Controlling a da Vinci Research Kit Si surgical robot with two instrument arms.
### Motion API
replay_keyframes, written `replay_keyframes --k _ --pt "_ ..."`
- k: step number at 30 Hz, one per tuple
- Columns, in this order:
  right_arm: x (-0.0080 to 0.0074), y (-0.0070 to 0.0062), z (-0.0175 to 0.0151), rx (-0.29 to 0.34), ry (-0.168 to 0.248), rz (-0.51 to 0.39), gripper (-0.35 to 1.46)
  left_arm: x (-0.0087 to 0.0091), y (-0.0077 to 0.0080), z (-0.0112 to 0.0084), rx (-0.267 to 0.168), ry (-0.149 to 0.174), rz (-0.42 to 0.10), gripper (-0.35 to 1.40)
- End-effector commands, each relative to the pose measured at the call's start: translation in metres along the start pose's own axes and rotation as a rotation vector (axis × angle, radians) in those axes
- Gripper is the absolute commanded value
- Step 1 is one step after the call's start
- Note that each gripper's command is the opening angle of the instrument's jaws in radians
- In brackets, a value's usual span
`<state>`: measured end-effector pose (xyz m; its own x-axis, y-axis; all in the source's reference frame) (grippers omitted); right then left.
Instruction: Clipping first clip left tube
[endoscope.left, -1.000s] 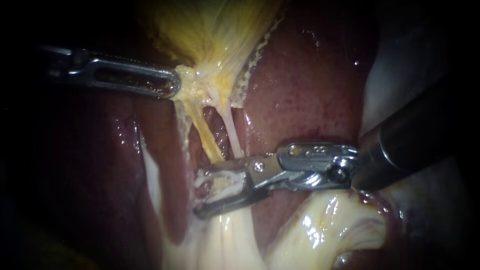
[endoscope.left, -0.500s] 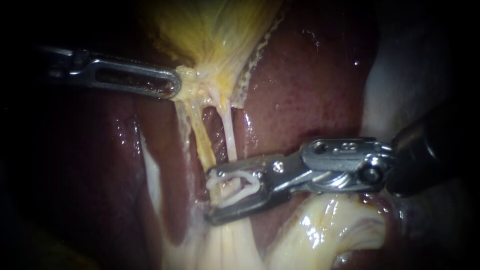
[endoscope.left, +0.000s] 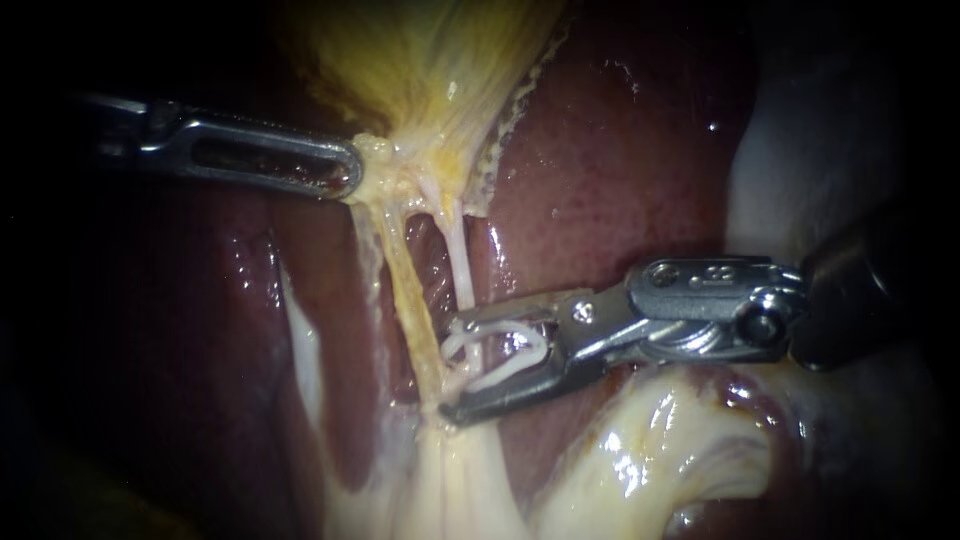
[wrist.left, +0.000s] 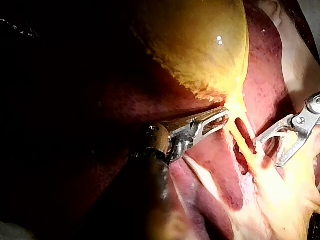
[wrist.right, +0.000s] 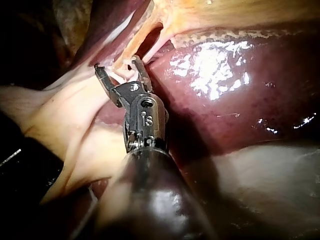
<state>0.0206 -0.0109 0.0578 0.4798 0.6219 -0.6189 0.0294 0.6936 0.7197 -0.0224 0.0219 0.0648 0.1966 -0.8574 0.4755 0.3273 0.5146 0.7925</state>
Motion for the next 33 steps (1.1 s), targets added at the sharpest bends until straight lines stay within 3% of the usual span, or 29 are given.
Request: replay_keyframes --k 1,11,19,23,27,33 --pt "-0.0004 0.0004 0.0002 -0.001 -0.001 0.004 0.48 0.0000 0.0000 0.0000 0.002 0.001 0.000 -0.35" --pt "-0.0025 0.0034 0.0016 -0.012 -0.002 -0.007 0.49 0.0000 0.0000 0.0000 0.002 0.001 0.000 -0.35" --pt "-0.0017 0.0042 0.0036 -0.007 0.014 0.021 0.50 0.0000 0.0000 0.0000 0.002 0.001 0.000 -0.35" --pt "-0.0010 0.0039 0.0047 0.044 0.071 0.049 0.50 0.0000 0.0000 0.0001 0.002 0.001 0.000 -0.35" --pt "-0.0004 0.0026 0.0055 0.076 0.115 0.067 0.50 0.0000 0.0000 0.0001 0.002 0.001 0.000 -0.35" --pt "0.0003 0.0000 0.0063 0.137 0.110 0.051 0.50 0.0000 0.0000 0.0001 0.002 0.001 0.000 -0.35"
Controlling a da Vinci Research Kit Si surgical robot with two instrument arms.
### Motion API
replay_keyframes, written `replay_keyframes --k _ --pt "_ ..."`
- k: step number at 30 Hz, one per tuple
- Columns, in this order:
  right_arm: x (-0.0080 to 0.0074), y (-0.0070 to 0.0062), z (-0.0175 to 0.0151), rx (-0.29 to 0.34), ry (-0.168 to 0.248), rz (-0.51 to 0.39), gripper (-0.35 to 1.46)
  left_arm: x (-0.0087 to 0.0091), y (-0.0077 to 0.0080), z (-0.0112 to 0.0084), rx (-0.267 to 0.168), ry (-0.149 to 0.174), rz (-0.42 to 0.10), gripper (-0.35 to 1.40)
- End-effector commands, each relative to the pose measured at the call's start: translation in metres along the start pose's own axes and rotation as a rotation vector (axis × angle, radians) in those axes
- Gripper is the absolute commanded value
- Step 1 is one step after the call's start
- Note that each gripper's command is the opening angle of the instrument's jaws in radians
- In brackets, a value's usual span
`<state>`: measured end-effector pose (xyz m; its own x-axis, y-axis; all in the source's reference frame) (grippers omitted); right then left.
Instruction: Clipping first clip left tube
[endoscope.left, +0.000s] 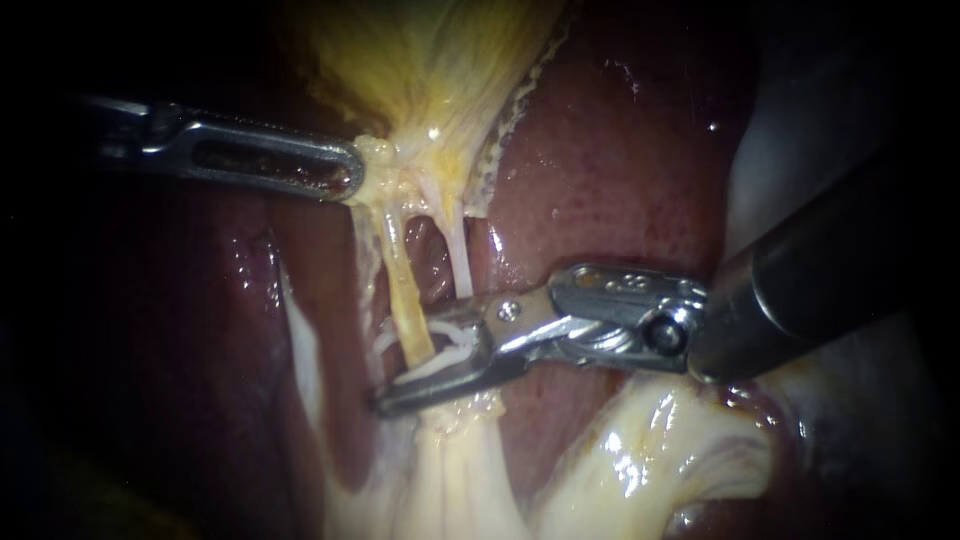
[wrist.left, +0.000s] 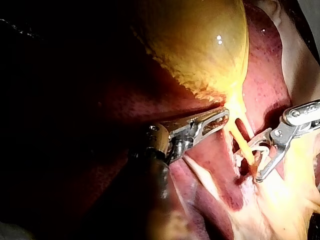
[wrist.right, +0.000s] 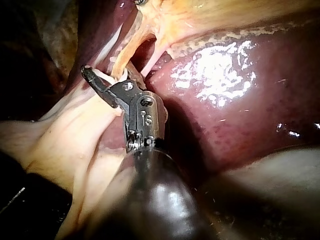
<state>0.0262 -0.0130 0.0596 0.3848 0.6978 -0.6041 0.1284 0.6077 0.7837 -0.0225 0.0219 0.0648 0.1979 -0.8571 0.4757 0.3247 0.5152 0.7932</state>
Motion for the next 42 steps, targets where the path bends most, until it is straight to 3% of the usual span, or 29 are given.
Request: replay_keyframes --k 1,5,9,18,27,30,42 --pt "0.0001 -0.0005 0.0001 0.011 -0.002 0.001 0.50 0.0000 0.0000 0.0000 -0.001 0.000 0.000 -0.35" --pt "0.0003 -0.0022 0.0007 0.044 -0.014 0.002 0.48 0.0000 0.0000 -0.0001 0.000 0.000 0.000 -0.35" --pt "0.0003 -0.0029 0.0010 0.069 -0.027 -0.002 0.45 0.0000 0.0000 -0.0001 0.000 0.000 0.000 -0.35" --pt "0.0000 -0.0022 0.0009 0.081 -0.033 -0.007 0.29 0.0000 0.0000 0.0000 -0.001 0.000 0.000 -0.35" --pt "-0.0001 -0.0021 0.0006 0.032 -0.010 -0.007 -0.11 0.0001 0.0000 0.0000 -0.001 0.000 0.000 -0.35" --pt "0.0000 -0.0019 0.0003 0.031 -0.009 -0.006 -0.35 0.0001 0.0000 0.0000 -0.001 0.000 0.000 -0.35" --pt "-0.0003 -0.0013 0.0000 0.025 -0.007 -0.006 -0.35 0.0001 0.0000 0.0000 0.002 0.001 0.000 -0.35"
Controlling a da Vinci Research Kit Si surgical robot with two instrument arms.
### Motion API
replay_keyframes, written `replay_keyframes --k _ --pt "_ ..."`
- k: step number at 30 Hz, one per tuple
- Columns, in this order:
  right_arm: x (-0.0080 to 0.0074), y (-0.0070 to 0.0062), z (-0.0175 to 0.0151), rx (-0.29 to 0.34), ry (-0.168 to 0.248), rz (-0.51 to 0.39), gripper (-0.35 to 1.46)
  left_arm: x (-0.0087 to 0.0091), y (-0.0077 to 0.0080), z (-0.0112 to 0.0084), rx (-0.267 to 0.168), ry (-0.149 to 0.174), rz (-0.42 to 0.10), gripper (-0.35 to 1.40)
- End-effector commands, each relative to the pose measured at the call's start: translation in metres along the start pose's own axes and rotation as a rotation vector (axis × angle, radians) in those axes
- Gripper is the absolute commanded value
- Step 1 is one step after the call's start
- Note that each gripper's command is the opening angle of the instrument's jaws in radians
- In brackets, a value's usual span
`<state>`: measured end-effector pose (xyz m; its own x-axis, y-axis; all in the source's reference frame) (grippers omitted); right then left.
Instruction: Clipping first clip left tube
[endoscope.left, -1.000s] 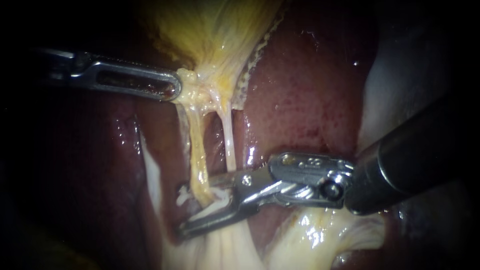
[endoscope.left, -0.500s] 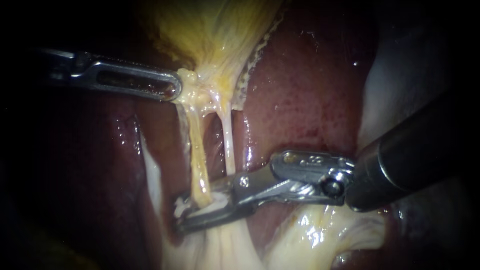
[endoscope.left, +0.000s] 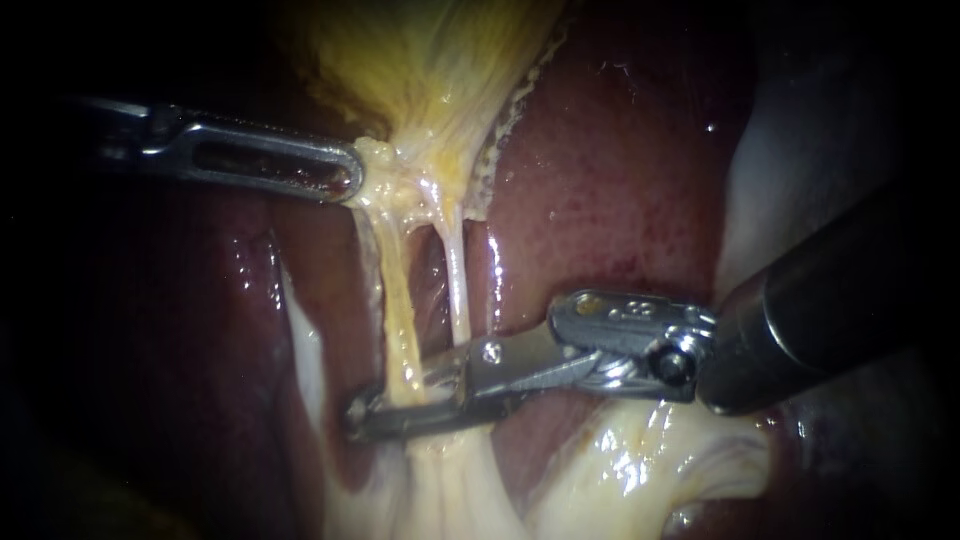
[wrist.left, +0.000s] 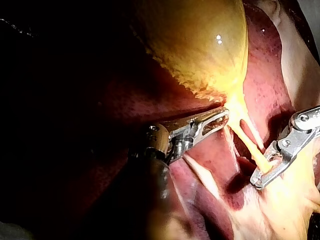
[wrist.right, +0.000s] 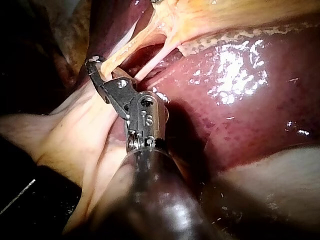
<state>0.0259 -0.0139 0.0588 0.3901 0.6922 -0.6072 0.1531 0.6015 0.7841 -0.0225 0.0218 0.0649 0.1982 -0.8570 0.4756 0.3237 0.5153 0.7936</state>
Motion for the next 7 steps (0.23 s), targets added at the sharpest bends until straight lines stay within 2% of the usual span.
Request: replay_keyframes --k 1,7 --pt "0.0000 0.0000 0.0000 0.000 0.000 0.000 -0.35 0.0000 0.0000 0.0000 0.001 0.001 0.000 -0.35" --pt "-0.0001 0.0001 0.0000 0.000 0.000 0.000 -0.35 0.0000 0.0000 0.0000 0.001 0.001 0.000 -0.35"
